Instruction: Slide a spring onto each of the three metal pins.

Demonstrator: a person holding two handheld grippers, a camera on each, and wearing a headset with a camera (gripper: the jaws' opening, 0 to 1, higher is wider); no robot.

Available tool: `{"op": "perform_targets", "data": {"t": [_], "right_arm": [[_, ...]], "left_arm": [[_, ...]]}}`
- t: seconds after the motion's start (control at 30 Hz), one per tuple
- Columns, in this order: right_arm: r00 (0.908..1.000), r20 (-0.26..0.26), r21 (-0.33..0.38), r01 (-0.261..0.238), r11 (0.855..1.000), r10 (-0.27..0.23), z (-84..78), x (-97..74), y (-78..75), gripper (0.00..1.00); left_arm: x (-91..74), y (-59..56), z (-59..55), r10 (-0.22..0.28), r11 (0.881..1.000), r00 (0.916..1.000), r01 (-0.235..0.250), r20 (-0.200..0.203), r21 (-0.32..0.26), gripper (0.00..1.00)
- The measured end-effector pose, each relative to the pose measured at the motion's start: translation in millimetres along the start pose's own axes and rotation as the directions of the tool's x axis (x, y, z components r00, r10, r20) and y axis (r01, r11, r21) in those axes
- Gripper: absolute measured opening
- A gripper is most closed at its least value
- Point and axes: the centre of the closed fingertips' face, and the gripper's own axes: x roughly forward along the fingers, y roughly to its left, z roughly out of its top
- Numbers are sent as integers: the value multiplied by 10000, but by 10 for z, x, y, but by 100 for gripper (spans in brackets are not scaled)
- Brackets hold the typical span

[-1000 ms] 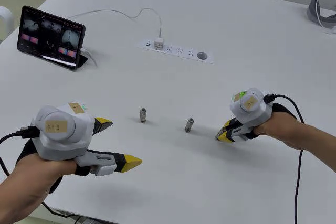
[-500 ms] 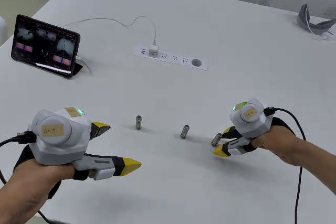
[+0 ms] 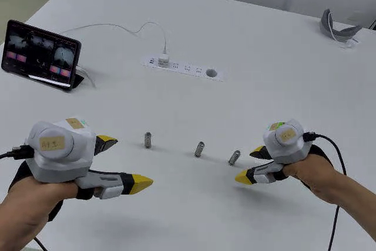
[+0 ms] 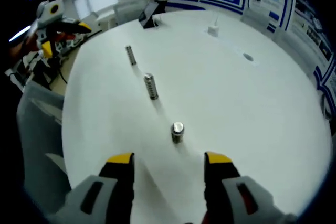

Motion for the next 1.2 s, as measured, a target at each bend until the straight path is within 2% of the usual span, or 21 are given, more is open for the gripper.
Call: {"op": "perform_targets", "data": {"t": [0.13,0.23,0.47,0.6,0.83,1.07,1.2], "right_arm": [[9986,495,609,136,9980,-167,34,-55,17,57],[9939,1023,1181,284,9926,-406,81,-115,19,58],[9846,1585,1698,470,9844,-744,129,-213,39,60],[9737,2079,2236,451,9736,-929,189,-279,93,61],[9627,2474,2696,404,9621,-1097,216,-339,208,66],[9534,2768,2819,384,9587,-1196,266,-408,296,69],[9515,2804,2904,416,9560,-1266,265,-423,343,70]], "left_arm": [[-13,30,13,52,10000,10000,-52,9,-21,78],[-14,52,22,59,10000,10000,-59,1,-6,78],[2,77,56,-19,10000,10000,19,2,78,79],[29,113,65,-52,9999,10000,52,-11,132,79],[39,188,82,-46,9998,10000,47,-34,210,80],[59,256,54,-50,9999,9999,51,-110,157,81],[84,273,45,-79,9999,9999,81,-126,123,81]]}}
